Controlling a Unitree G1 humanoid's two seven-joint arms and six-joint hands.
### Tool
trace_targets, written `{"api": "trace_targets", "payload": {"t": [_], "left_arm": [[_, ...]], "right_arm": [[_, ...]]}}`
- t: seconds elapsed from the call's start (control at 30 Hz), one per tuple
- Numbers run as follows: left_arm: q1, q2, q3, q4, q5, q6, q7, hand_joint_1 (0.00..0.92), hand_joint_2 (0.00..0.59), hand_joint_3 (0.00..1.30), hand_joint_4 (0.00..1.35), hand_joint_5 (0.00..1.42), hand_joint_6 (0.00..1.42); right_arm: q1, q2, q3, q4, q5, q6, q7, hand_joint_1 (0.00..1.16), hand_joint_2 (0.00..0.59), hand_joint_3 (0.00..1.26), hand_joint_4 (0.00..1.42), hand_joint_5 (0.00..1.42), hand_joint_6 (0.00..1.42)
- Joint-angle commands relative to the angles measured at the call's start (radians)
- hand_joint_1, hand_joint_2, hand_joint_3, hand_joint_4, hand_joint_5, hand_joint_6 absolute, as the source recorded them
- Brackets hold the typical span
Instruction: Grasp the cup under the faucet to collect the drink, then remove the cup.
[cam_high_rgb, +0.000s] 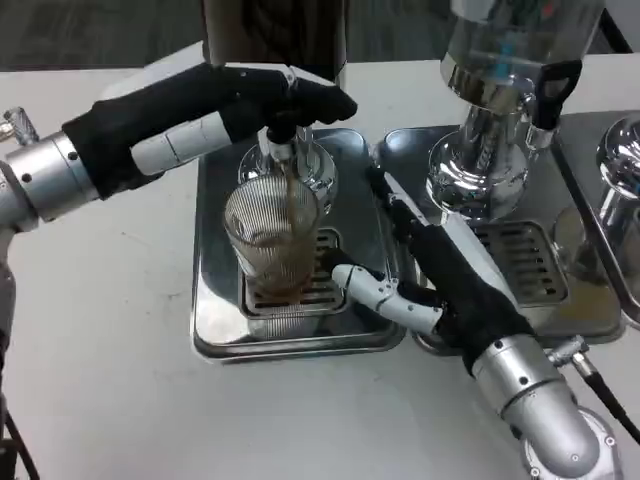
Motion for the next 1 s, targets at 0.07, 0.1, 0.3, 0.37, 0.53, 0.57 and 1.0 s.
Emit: {"api": "trace_targets", "payload": {"t": [0.07, 0.1, 0.3, 0.37, 0.53, 0.57, 1.0], "left_arm": [[0.027, 0.009, -0.022, -0.007, 0.023, -0.002, -0.017, 0.000, 0.069, 0.34, 0.24, 0.19, 0.18], [0.027, 0.010, -0.022, -0.006, 0.023, -0.002, -0.016, 0.000, 0.069, 0.34, 0.24, 0.19, 0.18], [0.030, 0.012, -0.023, -0.011, 0.025, -0.005, -0.013, 0.000, 0.071, 0.35, 0.25, 0.19, 0.19], [0.030, 0.014, -0.023, -0.011, 0.026, -0.006, -0.012, 0.000, 0.071, 0.35, 0.25, 0.19, 0.19], [0.033, 0.016, -0.024, -0.015, 0.028, -0.008, -0.009, 0.000, 0.072, 0.35, 0.25, 0.19, 0.19], [0.034, 0.016, -0.024, -0.016, 0.028, -0.008, -0.009, 0.000, 0.072, 0.35, 0.25, 0.19, 0.19], [0.044, 0.020, -0.025, -0.029, 0.027, -0.006, -0.003, 0.000, 0.073, 0.35, 0.26, 0.20, 0.19]], "right_arm": [[-0.045, -0.002, 0.012, 0.031, -0.007, 0.012, 0.018, 0.53, 0.238, 0.00, 0.00, 0.00, 0.02], [-0.050, -0.002, 0.014, 0.036, -0.008, 0.013, 0.019, 0.53, 0.238, 0.00, 0.00, 0.00, 0.02], [-0.083, -0.003, 0.027, 0.072, -0.011, 0.015, 0.028, 0.53, 0.238, 0.00, 0.00, 0.00, 0.00], [-0.095, -0.002, 0.031, 0.084, -0.014, 0.017, 0.031, 0.53, 0.238, 0.00, 0.00, 0.00, 0.00], [-0.122, 0.006, 0.034, 0.111, -0.016, 0.020, 0.025, 0.53, 0.242, 0.00, 0.00, 0.00, 0.00], [-0.125, 0.007, 0.034, 0.115, -0.016, 0.020, 0.024, 0.53, 0.243, 0.00, 0.00, 0.00, 0.00], [-0.173, 0.019, 0.031, 0.170, -0.009, 0.017, 0.022, 0.52, 0.246, 0.00, 0.00, 0.00, 0.00]]}}
